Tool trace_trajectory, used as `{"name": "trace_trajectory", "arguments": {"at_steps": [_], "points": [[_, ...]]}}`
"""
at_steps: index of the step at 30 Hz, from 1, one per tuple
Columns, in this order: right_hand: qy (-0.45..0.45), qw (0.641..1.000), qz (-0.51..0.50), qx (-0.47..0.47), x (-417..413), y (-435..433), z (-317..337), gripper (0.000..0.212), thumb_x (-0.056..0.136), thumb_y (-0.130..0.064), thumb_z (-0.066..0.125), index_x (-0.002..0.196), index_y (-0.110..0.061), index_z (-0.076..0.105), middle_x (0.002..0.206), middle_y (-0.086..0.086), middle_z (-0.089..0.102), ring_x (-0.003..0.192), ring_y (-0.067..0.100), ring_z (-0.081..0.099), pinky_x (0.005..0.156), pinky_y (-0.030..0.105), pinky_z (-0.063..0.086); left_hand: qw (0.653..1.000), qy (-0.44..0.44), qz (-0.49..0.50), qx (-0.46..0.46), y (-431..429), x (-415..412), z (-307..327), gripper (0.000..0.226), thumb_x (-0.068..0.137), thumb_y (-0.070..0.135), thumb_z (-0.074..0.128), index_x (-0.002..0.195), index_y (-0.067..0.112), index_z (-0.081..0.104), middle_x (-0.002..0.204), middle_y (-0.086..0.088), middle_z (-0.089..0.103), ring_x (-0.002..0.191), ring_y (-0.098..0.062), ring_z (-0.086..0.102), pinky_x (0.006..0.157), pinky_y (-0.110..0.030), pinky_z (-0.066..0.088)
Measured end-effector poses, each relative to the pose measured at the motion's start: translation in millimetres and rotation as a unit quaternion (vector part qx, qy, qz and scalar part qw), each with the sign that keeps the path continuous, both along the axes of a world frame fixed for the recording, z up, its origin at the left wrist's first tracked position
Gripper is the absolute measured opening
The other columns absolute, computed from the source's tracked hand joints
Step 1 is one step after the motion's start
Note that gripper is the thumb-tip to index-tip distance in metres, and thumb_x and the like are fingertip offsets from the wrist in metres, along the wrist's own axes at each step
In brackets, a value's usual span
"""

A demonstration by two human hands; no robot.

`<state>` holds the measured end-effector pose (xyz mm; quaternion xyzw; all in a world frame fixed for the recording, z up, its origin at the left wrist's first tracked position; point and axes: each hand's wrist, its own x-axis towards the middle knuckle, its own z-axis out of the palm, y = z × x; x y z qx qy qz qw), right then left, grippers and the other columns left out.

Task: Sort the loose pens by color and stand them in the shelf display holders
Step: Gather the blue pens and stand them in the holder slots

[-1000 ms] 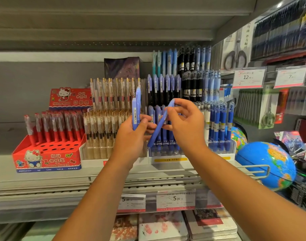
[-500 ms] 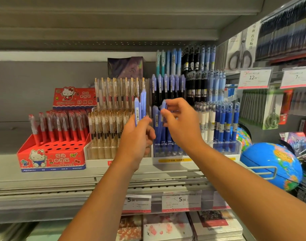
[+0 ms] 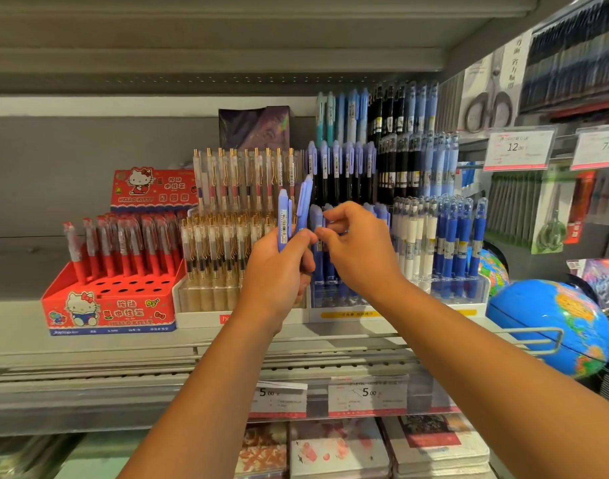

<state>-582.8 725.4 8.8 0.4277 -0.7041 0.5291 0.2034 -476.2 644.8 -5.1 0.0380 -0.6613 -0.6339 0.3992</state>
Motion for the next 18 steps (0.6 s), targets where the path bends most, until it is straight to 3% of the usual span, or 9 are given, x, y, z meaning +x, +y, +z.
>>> {"name": "trace_trajectory", "arguments": {"at_steps": [6, 9, 11, 15, 18], "points": [[0.004, 0.999, -0.010, 0.046, 4.2, 6.5, 6.7, 0.015, 0.093, -0.019, 0.066, 0.107, -0.016, 0.063, 0.080, -0.012, 0.061, 0.085, 0.014, 0.066, 0.080, 0.042, 0.057, 1.000, -0.002, -0.009, -0.009, 0.1, 1.7, -0.5, 0.016, 0.099, 0.020, 0.053, 0.093, 0.009, 0.063, 0.059, -0.006, 0.052, 0.041, -0.017, 0.030, 0.036, -0.023, 0.023], [0.033, 0.996, -0.038, 0.080, 4.9, 13.4, 13.3, 0.022, 0.091, -0.024, 0.069, 0.111, -0.015, 0.066, 0.077, -0.013, 0.060, 0.083, 0.014, 0.066, 0.079, 0.042, 0.057, 1.000, -0.008, -0.015, -0.003, 0.3, 1.6, -0.4, 0.016, 0.098, 0.020, 0.053, 0.092, 0.008, 0.063, 0.059, -0.006, 0.052, 0.041, -0.016, 0.030, 0.038, -0.023, 0.022], [0.046, 0.996, -0.047, 0.052, 7.0, 18.1, 15.2, 0.020, 0.093, -0.022, 0.065, 0.112, -0.018, 0.067, 0.082, -0.014, 0.061, 0.079, 0.007, 0.062, 0.076, 0.036, 0.056, 1.000, -0.010, -0.022, -0.006, 0.0, 1.4, -0.5, 0.016, 0.098, 0.020, 0.054, 0.092, 0.008, 0.063, 0.060, -0.007, 0.053, 0.040, -0.016, 0.031, 0.036, -0.023, 0.024], [-0.096, 0.989, 0.095, -0.067, 20.6, 24.6, 18.7, 0.013, 0.096, -0.027, 0.061, 0.106, -0.019, 0.063, 0.093, -0.002, 0.065, 0.076, 0.012, 0.066, 0.065, 0.033, 0.057, 0.999, -0.029, -0.030, -0.019, -1.5, 0.5, -1.3, 0.014, 0.099, 0.021, 0.057, 0.095, 0.008, 0.057, 0.061, -0.008, 0.056, 0.039, -0.016, 0.035, 0.034, -0.023, 0.029], [-0.174, 0.965, 0.167, -0.101, 27.4, 27.2, 20.0, 0.029, 0.090, -0.034, 0.069, 0.110, -0.017, 0.055, 0.095, 0.007, 0.065, 0.072, 0.014, 0.069, 0.056, 0.029, 0.058, 0.998, -0.046, -0.027, -0.031, -1.8, -1.1, -2.3, 0.014, 0.098, 0.024, 0.059, 0.087, 0.015, 0.058, 0.061, -0.008, 0.055, 0.039, -0.016, 0.035, 0.036, -0.023, 0.029]]}}
